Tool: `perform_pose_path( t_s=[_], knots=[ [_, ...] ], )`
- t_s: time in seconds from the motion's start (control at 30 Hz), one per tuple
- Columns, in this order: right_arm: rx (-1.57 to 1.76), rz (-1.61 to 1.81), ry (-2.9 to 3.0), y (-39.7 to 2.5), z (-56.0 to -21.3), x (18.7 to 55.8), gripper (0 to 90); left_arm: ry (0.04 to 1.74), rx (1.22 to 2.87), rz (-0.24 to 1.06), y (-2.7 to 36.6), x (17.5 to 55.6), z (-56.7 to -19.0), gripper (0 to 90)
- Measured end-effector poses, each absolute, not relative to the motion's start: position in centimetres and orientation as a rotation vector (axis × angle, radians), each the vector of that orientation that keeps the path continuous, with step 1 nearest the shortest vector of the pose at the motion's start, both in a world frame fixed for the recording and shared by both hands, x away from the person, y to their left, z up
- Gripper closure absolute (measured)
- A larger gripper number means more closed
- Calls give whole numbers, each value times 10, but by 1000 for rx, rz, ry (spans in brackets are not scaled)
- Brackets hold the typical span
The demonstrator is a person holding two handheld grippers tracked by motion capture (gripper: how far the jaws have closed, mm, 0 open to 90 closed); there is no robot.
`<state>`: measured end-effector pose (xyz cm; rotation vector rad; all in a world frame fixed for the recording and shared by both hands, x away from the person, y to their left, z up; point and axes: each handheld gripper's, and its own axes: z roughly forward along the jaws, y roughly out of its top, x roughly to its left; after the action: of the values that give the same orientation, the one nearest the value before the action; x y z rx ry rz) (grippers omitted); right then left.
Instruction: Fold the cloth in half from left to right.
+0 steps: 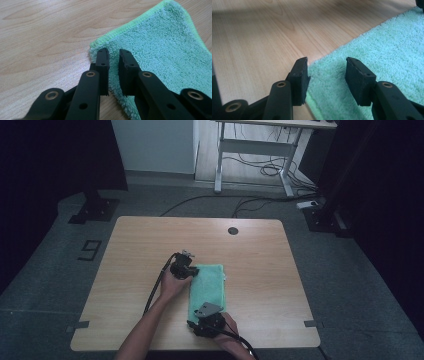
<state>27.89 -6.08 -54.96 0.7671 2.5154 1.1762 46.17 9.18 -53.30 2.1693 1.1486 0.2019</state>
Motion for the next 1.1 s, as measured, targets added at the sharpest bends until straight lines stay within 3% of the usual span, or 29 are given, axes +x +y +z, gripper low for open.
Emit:
perform_pose_path(
  t_s=[0.47,0.7,1.1],
  knots=[
    [768,1203,2496,-63,-552,275,538,1145,2161,210,91,460,-534,779],
    [820,1294,2432,-74,-540,281,503,1111,2125,238,98,454,-522,686],
    [964,1265,2358,-102,-535,323,472,1081,2064,218,117,443,-507,522]
  ],
)
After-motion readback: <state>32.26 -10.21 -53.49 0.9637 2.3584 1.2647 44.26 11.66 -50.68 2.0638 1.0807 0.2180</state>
